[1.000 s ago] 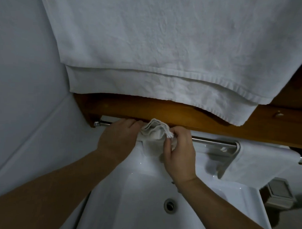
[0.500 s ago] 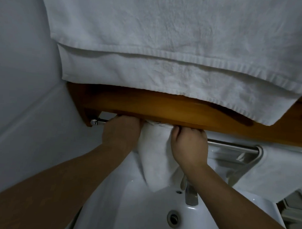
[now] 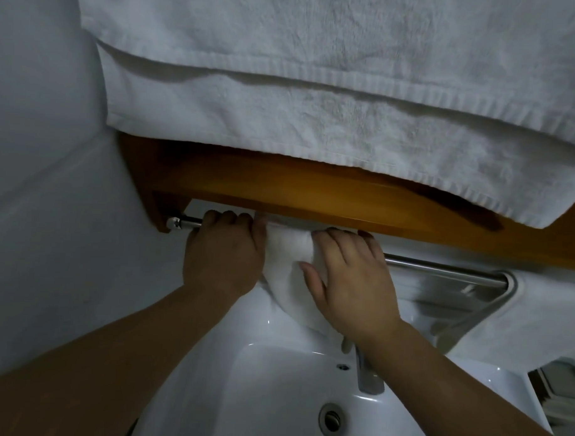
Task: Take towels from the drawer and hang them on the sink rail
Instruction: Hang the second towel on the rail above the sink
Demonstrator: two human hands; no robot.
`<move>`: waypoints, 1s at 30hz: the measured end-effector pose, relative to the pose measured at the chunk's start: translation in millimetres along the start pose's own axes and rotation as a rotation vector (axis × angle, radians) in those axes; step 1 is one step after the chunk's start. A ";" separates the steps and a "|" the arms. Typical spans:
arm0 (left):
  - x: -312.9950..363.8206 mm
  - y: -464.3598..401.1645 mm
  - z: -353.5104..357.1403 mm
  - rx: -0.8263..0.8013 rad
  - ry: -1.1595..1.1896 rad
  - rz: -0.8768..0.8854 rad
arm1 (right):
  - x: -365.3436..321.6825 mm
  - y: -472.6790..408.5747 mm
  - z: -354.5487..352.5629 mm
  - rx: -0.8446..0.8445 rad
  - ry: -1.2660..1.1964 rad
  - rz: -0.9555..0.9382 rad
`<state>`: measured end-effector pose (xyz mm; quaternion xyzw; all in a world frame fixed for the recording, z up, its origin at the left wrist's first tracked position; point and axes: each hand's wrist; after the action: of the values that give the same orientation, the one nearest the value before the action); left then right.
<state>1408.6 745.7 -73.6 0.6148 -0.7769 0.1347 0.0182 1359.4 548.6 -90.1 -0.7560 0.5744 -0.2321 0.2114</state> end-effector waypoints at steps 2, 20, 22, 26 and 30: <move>-4.7 -4.5 1.4 -0.003 0.048 0.006 | -4.9 -9.2 0.3 -0.103 0.092 0.009; 50.4 19.7 -8.0 -0.078 -0.065 -0.003 | 22.6 -39.8 -15.2 -0.335 -0.115 -0.082; 51.9 15.6 -10.7 -0.109 -0.074 -0.018 | 35.9 -25.3 -20.9 -0.383 -0.025 -0.041; 58.0 13.6 -16.7 -0.136 -0.278 0.015 | 68.5 -4.3 -34.3 -0.507 0.094 0.111; 75.2 5.0 -27.5 -0.168 -0.376 0.061 | 74.9 4.6 -26.9 -0.373 0.170 0.071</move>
<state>1381.7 681.7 -33.4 0.6018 -0.7932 -0.0473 -0.0801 1357.4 473.6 -63.1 -0.7390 0.6495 -0.1769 0.0264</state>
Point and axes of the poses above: each hand's wrist, its own y-axis away from the middle knuckle, its own z-axis out of the palm, x = y × z, and after that the axes turned 7 degrees about y, right-handed
